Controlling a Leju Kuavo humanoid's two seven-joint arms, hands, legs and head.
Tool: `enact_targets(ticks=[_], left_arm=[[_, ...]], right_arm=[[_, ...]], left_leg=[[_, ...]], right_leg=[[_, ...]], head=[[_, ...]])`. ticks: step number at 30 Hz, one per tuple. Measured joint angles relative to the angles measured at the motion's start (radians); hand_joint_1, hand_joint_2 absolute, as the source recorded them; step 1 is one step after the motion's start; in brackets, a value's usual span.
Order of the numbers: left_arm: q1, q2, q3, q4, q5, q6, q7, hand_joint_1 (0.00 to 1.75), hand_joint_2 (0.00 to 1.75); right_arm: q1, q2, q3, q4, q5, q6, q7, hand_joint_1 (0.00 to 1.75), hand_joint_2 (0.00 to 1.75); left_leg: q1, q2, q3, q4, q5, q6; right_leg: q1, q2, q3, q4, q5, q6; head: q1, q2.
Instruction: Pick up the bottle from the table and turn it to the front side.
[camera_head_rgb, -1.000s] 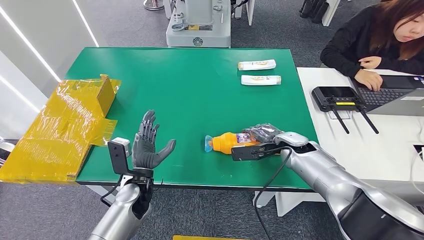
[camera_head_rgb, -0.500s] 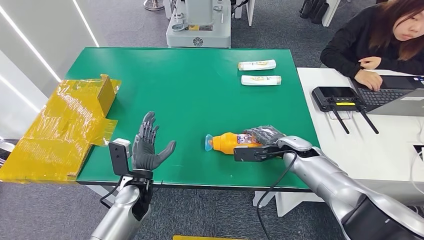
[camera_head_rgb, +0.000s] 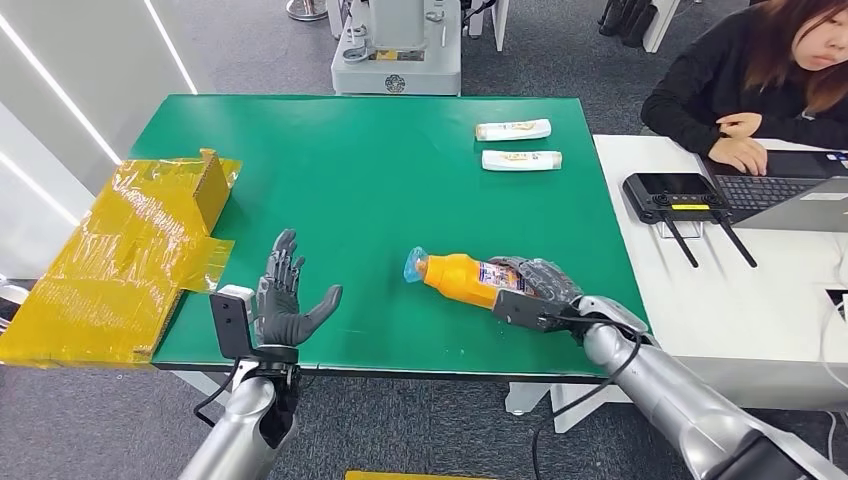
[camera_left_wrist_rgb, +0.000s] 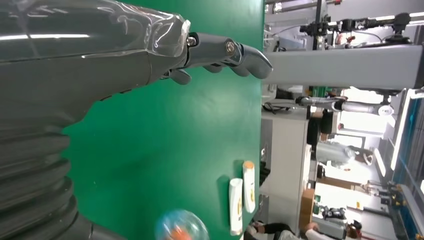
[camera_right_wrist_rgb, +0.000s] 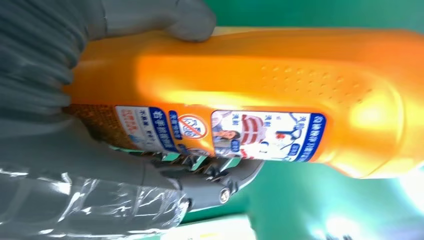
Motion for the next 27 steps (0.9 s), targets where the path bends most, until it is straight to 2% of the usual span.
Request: enact_targets(ticks=[6, 12, 20, 27], left_arm=[[0.008, 0.016, 0.005, -0.001, -0.012, 0.044, -0.037, 0.0, 1.75], [0.012, 0.032, 0.007, -0.011, 0.003, 0.056, -0.053, 0.0, 1.75], [0.008, 0.047, 0.007, -0.011, 0.04, 0.056, -0.074, 0.0, 1.75], [-0.006, 0.05, 0.007, -0.011, 0.058, 0.054, -0.081, 0.0, 1.75]], right_arm=[[0.117, -0.041, -0.108, -0.111, -0.066, -0.073, -0.029, 1.75, 1.75], [0.164, -0.058, -0.153, -0.159, -0.151, -0.101, -0.065, 1.75, 1.75], [0.244, -0.065, -0.203, -0.229, -0.23, -0.173, -0.097, 1.75, 1.75], [0.35, -0.07, -0.31, -0.312, -0.316, -0.194, -0.127, 1.75, 1.75]], left_leg=[[0.0, 0.0, 0.0, 0.0, 0.0, 0.0], [0.0, 0.0, 0.0, 0.0, 0.0, 0.0], [0.0, 0.0, -0.001, 0.0, 0.0, 0.0], [0.0, -0.001, -0.001, 0.0, 0.0, 0.0]], right_leg=[[0.0, -0.001, 0.0, 0.0, 0.0, 0.0], [0.0, -0.001, 0.0, 0.0, 0.0, 0.0], [0.0, -0.001, 0.0, 0.0, 0.0, 0.0], [0.0, -0.001, -0.001, 0.0, 0.0, 0.0]], head=[[0.0, 0.0], [0.0, 0.0], [0.0, 0.0], [0.0, 0.0]])
